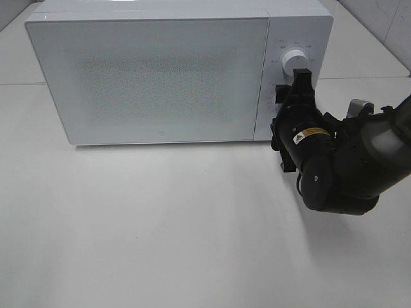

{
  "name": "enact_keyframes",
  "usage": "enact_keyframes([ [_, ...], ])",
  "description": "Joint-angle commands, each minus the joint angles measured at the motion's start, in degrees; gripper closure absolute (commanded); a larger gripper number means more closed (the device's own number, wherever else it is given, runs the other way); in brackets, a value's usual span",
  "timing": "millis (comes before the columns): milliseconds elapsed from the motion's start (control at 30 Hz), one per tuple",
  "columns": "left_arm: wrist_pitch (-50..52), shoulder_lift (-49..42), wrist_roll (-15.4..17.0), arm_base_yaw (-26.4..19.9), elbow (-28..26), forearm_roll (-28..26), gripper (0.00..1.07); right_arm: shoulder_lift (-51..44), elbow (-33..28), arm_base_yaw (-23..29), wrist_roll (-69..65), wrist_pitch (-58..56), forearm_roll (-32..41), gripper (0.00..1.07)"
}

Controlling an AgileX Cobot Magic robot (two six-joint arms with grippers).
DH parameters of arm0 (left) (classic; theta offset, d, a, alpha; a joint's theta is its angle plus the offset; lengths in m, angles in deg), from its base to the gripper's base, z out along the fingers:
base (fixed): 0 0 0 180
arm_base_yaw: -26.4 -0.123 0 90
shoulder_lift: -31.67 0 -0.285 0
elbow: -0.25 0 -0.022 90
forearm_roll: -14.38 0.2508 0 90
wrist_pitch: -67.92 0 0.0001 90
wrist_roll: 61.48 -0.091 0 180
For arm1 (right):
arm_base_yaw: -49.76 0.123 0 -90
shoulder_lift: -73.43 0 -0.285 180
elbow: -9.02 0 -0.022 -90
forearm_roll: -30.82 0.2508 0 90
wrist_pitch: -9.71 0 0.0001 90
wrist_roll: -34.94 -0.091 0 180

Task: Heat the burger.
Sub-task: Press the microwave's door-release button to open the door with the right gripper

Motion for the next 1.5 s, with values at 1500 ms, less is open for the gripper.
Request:
enact_keyframes([
  [1500,0.1,-0.6,0.3,-0.2,0.1,0.1,0.07,-39.0,-16.8,-2.0,39.5,-22.2,-18.1,0.36],
])
